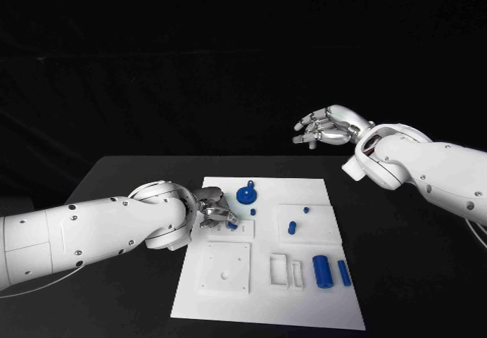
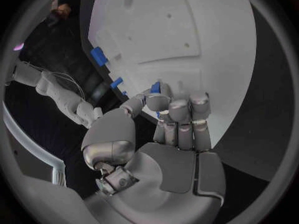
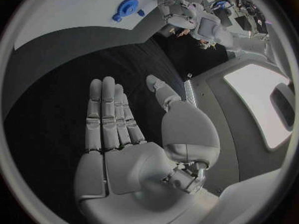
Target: Assemble the parts on the task board
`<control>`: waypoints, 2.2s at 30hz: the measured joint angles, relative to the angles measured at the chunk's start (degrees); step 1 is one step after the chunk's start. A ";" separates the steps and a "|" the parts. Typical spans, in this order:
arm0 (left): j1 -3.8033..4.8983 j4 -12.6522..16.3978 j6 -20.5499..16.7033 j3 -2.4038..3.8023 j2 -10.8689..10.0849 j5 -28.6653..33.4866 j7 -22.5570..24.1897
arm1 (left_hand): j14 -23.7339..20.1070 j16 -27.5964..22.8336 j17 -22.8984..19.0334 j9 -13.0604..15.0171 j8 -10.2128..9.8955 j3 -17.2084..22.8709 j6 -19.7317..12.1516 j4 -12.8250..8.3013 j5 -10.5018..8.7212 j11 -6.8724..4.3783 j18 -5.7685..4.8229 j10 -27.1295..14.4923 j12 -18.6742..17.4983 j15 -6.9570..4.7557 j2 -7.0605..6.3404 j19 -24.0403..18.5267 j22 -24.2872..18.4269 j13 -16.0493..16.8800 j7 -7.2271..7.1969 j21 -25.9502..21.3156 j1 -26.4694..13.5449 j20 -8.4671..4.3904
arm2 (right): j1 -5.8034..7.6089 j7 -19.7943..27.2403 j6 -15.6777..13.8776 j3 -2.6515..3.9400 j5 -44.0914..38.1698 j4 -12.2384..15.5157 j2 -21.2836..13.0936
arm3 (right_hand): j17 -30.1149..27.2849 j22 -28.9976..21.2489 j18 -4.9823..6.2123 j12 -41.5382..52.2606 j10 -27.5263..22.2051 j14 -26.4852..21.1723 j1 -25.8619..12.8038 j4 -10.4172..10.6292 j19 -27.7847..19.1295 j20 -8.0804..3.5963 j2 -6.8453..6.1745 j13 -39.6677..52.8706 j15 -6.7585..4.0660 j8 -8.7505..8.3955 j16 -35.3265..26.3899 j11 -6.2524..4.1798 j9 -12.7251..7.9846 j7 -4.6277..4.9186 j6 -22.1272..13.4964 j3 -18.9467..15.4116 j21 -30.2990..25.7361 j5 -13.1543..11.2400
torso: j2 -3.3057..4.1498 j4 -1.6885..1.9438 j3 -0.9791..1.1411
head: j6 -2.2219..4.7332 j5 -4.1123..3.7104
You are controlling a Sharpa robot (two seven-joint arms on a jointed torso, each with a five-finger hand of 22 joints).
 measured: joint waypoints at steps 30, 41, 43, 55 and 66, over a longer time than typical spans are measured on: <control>0.15 0.18 1.96 0.19 -0.37 -0.06 -0.59 | 0.00 0.00 -0.11 -0.23 -0.21 0.08 0.20 -0.26 -0.03 -0.01 0.04 0.00 0.00 -0.01 -0.22 -0.22 -0.02 -0.16 -0.20 0.00 0.22 -0.03 | -0.06 -0.66 0.20 0.00 -0.22 -0.11 -0.08 | 0.16 0.09 -0.05 0.22 0.00 0.00 0.00 0.00 0.00 0.00 0.00 -0.20 0.00 0.00 -0.23 0.00 -0.04 -0.17 0.00 0.00 -0.22 -0.22 | -0.01 -0.03 -0.03 | -0.24 0.30; 0.16 0.22 2.18 0.21 -0.59 -0.02 -0.63 | 0.01 0.00 -0.17 -0.23 -0.22 0.08 0.40 -0.13 -0.36 -0.01 0.25 0.00 0.00 -0.02 -0.23 -0.21 -0.02 -0.22 -0.40 0.00 0.22 -0.02 | -0.07 -0.94 0.16 0.00 -0.25 -0.19 -0.04 | 0.20 0.14 -0.06 0.22 0.00 0.00 0.00 0.00 -0.21 0.20 0.00 -0.26 0.00 0.00 -0.23 0.00 -0.09 0.02 0.23 -0.31 -0.22 -0.22 | 0.01 -0.04 0.03 | -0.36 0.34; 0.17 0.21 2.24 0.22 -0.59 -0.02 -0.68 | 0.01 0.00 -0.17 -0.23 -0.33 0.08 0.40 -0.10 -0.44 -0.01 0.27 0.00 0.00 -0.02 -0.45 -0.21 -0.02 -0.22 -0.39 0.00 0.45 -0.02 | -0.07 -0.95 0.16 -0.01 -0.26 -0.17 -0.04 | 0.26 0.14 -0.06 0.22 0.00 0.00 0.00 0.01 -0.21 0.20 0.00 -0.26 0.00 0.00 -0.23 0.00 -0.09 0.02 0.23 -0.32 -0.22 -0.22 | 0.00 -0.04 0.04 | -0.37 0.35; 0.22 0.12 2.78 0.29 -0.52 -0.18 -0.89 | -0.17 0.00 -0.23 -0.32 -0.42 -0.03 0.41 0.01 -0.23 0.07 0.34 -0.32 0.00 -0.21 -0.45 -0.22 -0.03 -0.33 -0.40 0.00 0.45 -0.01 | -0.26 -0.98 0.15 -0.01 -0.28 -0.20 0.13 | 0.41 0.25 -0.08 0.44 0.00 0.01 0.00 0.00 -0.21 0.20 0.00 -0.46 -0.01 0.00 -0.45 0.00 -0.15 0.13 0.12 -0.31 -0.22 0.00 | -0.02 -0.04 0.04 | -0.46 0.42; 0.26 0.02 3.20 0.32 -0.51 -0.41 -0.89 | -0.09 0.45 -0.39 -0.64 -0.09 -0.47 0.52 0.45 -4.92 -0.02 0.34 -0.40 0.38 -0.53 -0.45 -0.32 -0.03 -0.46 -0.52 0.44 0.45 0.07 | -0.41 -0.98 0.15 -0.01 -0.30 -0.23 0.16 | 0.44 0.24 0.44 0.45 0.00 0.00 0.00 0.00 -0.21 0.20 0.00 -0.46 -0.01 0.00 -0.45 0.00 -0.14 0.13 0.11 -0.31 -0.22 0.00 | -0.02 -0.04 0.04 | -0.62 0.41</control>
